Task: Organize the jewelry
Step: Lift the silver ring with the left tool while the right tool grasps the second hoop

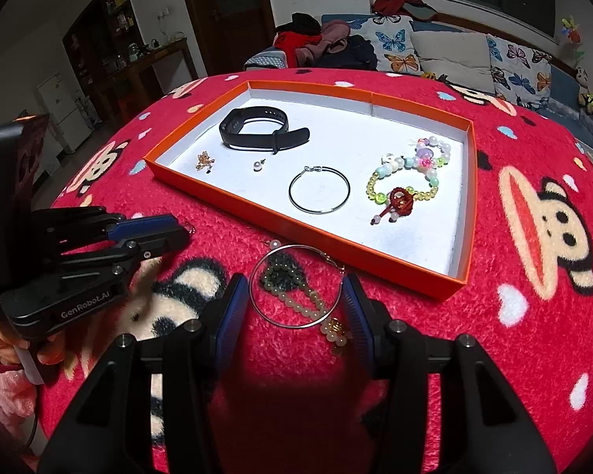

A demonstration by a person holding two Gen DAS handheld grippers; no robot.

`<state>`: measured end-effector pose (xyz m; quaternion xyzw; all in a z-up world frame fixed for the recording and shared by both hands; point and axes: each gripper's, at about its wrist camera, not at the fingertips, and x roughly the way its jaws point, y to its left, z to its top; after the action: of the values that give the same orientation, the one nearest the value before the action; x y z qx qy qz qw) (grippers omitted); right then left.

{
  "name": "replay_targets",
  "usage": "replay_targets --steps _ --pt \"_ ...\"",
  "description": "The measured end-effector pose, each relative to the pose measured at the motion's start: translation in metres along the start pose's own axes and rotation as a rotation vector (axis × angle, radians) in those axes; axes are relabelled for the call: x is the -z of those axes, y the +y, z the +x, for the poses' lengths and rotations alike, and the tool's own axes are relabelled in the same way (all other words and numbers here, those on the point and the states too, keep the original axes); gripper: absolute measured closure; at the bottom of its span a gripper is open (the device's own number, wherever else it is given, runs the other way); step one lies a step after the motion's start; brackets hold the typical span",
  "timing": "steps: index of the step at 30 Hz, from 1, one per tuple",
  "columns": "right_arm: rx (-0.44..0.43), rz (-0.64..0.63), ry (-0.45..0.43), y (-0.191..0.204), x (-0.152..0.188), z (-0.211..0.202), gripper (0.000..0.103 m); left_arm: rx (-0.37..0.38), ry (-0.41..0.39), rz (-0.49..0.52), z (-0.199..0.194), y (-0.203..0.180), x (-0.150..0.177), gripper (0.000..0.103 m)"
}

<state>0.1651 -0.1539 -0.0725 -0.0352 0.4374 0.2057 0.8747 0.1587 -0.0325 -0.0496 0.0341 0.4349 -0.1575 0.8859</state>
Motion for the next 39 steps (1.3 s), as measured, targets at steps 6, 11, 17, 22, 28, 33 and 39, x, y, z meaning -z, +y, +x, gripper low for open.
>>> replay_targets --steps 6,11,17,22,28,33,39 --pt "0.0 0.001 0.0 0.0 0.0 0.001 0.054 0.007 0.001 0.0 0.002 0.002 -0.002 0.084" --pt "-0.001 0.001 0.001 0.0 0.0 0.001 0.054 0.016 0.0 -0.007 0.003 0.003 -0.004 0.064" --pt "-0.002 0.003 0.002 0.001 0.001 0.001 0.054 0.021 -0.008 0.013 0.005 0.002 -0.003 0.064" --pt "-0.003 0.004 0.002 0.0 0.001 0.002 0.054 0.024 -0.011 0.032 0.005 0.0 -0.003 0.067" --pt "-0.003 0.004 -0.004 -0.001 0.0 0.001 0.054 0.025 -0.016 0.032 0.004 0.001 -0.002 0.084" --pt "-0.003 0.004 -0.009 -0.002 -0.001 0.0 0.054 0.023 -0.028 0.034 0.001 0.001 -0.001 0.084" --pt "-0.005 0.003 -0.023 -0.003 -0.006 -0.003 0.054 0.028 -0.055 0.031 -0.011 0.0 -0.006 0.084"
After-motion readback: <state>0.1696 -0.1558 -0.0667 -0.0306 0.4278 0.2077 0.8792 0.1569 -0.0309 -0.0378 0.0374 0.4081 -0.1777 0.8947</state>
